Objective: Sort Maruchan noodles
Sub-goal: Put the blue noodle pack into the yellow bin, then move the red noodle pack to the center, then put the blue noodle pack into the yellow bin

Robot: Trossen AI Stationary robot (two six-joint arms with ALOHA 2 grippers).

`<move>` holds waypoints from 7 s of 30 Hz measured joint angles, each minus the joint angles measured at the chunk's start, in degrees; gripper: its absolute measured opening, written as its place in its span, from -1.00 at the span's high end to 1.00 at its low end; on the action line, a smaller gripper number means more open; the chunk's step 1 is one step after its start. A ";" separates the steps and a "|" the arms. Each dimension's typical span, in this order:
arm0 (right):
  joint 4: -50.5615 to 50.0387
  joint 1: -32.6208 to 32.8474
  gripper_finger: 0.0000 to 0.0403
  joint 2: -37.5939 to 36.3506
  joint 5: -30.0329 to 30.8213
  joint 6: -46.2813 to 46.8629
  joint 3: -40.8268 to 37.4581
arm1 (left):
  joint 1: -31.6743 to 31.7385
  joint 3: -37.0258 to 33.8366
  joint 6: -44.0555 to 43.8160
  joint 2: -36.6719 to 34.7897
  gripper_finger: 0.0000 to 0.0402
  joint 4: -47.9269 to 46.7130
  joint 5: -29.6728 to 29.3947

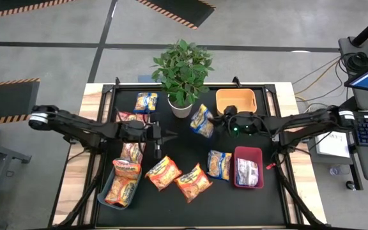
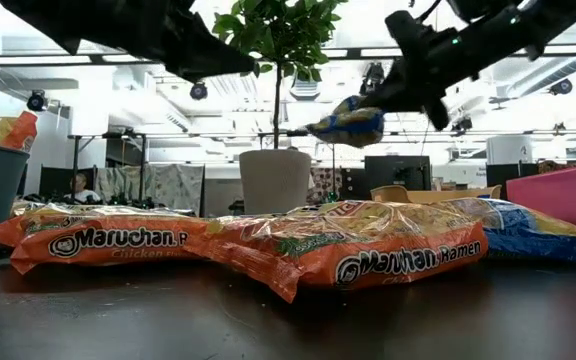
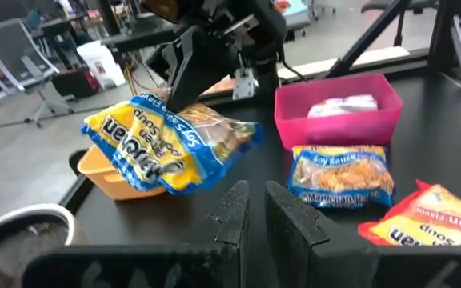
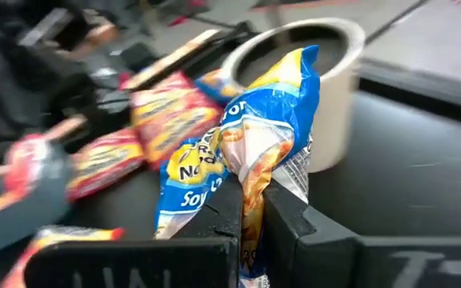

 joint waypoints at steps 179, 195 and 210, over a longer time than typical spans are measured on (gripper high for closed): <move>11.52 3.34 0.65 -37.40 4.60 -39.63 -23.28 | 1.60 12.45 -69.05 21.60 0.88 -39.29 -3.08; 11.52 3.34 0.65 -37.42 4.58 -39.99 -23.24 | 1.57 12.21 -42.80 12.86 0.72 -37.10 -4.96; 11.52 3.34 0.65 -37.39 4.56 -40.59 -23.24 | 1.77 5.28 -37.54 8.23 0.01 -24.39 -15.72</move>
